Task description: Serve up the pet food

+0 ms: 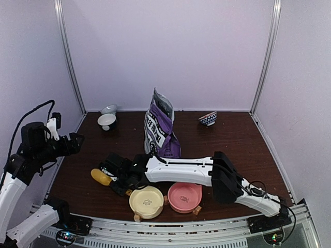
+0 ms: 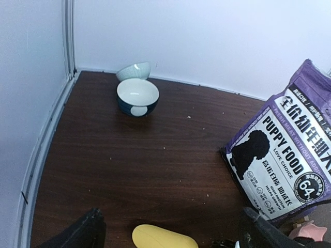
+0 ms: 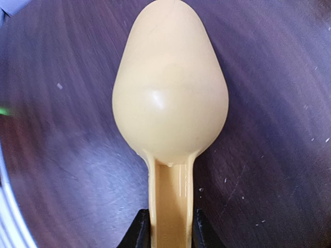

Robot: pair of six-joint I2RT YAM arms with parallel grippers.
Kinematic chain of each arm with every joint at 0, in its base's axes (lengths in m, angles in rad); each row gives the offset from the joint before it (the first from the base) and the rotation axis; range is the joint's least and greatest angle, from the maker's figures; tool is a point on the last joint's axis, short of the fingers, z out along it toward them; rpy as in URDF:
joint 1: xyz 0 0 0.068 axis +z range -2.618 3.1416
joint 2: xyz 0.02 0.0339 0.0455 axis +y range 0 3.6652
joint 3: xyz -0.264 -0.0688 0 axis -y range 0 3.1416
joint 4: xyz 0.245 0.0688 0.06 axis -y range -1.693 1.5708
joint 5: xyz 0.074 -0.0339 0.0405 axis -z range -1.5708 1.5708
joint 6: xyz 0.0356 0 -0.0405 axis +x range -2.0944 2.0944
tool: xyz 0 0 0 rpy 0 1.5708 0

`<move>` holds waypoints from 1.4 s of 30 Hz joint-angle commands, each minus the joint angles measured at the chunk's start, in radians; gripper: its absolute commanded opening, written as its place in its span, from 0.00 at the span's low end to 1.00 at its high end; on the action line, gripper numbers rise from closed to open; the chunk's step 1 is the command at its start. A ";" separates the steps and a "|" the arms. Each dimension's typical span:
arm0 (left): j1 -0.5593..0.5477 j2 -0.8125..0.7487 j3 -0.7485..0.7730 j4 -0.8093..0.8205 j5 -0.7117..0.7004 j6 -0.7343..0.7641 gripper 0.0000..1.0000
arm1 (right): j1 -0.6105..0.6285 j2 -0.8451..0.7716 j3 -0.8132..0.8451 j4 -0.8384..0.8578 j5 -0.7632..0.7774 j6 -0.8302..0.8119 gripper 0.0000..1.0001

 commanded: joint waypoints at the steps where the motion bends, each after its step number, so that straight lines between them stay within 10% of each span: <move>1: 0.008 -0.037 0.087 0.010 0.027 0.138 0.92 | -0.026 -0.188 0.014 0.091 -0.060 0.046 0.16; 24: -0.004 0.157 0.346 0.175 0.708 0.431 0.93 | -0.266 -0.997 -0.586 -0.027 -0.668 0.235 0.14; 33: -0.314 0.308 0.434 0.170 0.590 0.573 0.92 | -0.298 -1.151 -0.674 -0.043 -0.905 0.405 0.13; 42: -0.392 0.436 0.535 0.203 0.732 0.559 0.84 | -0.305 -1.180 -0.721 -0.054 -1.000 0.469 0.13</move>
